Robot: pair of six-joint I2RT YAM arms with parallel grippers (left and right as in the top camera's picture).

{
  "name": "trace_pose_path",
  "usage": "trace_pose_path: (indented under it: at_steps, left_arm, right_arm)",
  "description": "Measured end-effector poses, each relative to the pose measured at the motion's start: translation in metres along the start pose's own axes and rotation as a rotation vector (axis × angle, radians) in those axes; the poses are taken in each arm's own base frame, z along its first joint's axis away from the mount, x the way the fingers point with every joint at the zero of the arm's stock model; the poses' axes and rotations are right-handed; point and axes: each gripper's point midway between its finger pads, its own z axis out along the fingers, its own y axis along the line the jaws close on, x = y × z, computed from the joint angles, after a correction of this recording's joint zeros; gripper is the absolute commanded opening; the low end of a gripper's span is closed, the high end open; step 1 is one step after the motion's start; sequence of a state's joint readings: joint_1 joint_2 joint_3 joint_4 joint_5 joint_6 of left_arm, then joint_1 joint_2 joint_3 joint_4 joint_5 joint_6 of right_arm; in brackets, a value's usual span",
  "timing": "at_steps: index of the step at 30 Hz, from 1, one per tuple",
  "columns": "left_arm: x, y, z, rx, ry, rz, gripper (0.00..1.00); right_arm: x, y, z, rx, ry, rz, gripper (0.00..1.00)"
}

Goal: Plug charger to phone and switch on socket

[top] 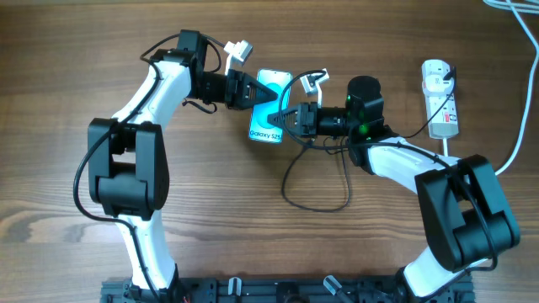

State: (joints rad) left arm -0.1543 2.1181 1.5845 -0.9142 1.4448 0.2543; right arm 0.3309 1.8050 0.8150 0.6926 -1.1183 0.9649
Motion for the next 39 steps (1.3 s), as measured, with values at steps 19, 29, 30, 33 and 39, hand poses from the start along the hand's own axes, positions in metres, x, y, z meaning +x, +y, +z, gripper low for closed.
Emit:
trace_pose_path:
  at_steps: [19,29,30,33,39]
  left_arm:
    - [0.013,-0.003,-0.001,-0.038,0.024,-0.093,0.19]
    - [0.011,-0.008,0.000,-0.010,0.018,-0.079,0.04]
    - [0.012,-0.005,0.001,-0.027,0.024,-0.076,0.04]
    - [0.015,-0.002,0.009,-0.050,0.049,-0.066,0.04]
    - [0.020,0.023,0.010,-0.226,0.095,-0.021,0.04]
  right_arm:
    - [0.005,0.010,0.003,-0.034,0.024,0.028,0.04]
    - [0.002,0.012,0.002,-0.040,0.017,0.102,0.24]
    - [0.001,0.010,0.002,-0.029,0.006,0.107,0.35]
    - [-0.005,0.006,0.003,-0.008,-0.030,0.115,0.89]
    - [-0.017,0.015,-0.001,-0.042,-0.070,0.027,1.00]
